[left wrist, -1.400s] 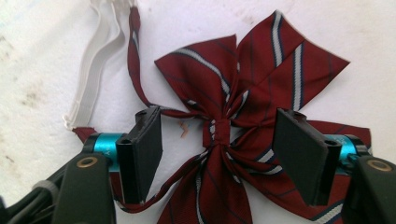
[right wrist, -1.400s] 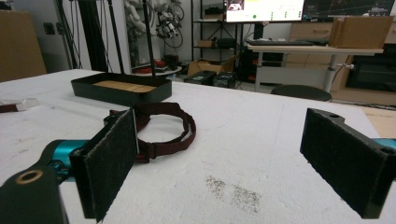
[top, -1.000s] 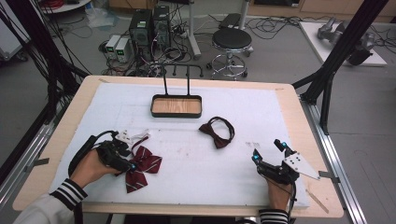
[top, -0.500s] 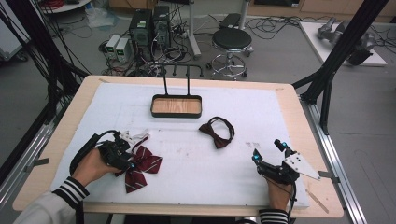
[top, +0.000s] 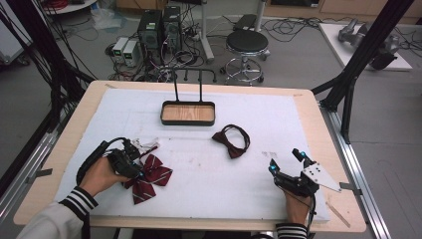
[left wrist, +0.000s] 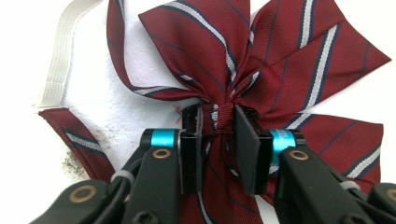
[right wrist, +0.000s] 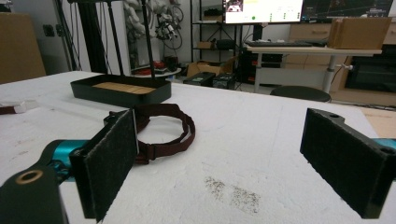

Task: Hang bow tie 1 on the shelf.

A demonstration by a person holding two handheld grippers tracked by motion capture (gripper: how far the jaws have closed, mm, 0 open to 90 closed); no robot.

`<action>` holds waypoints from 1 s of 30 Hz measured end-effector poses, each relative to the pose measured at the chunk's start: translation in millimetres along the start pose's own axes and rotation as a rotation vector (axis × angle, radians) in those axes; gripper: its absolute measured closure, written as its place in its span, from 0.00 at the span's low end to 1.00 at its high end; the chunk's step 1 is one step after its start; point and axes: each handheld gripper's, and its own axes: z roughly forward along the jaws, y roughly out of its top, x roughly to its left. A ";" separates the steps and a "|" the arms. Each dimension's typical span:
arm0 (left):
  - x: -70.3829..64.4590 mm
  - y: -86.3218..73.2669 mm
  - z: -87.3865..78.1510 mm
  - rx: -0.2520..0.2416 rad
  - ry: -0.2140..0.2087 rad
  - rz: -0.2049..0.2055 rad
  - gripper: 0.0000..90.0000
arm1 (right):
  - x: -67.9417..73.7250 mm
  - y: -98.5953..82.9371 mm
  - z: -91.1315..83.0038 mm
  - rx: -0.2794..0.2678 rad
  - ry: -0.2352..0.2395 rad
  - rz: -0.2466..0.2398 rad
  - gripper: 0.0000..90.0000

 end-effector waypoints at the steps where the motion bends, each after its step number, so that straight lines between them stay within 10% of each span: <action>1: 0.0 0.0 0.0 0.000 0.000 0.000 0.82 | 0.1 0.0 0.1 0.000 -0.001 0.001 0.12; 14: -0.4 -5.0 -4.9 -0.065 0.006 0.015 0.83 | -0.1 0.0 0.0 -0.001 0.001 -0.001 0.12; 30: 2.4 -11.6 -28.1 -0.321 0.082 0.013 0.83 | 0.2 0.0 0.0 -0.002 -0.001 -0.002 0.12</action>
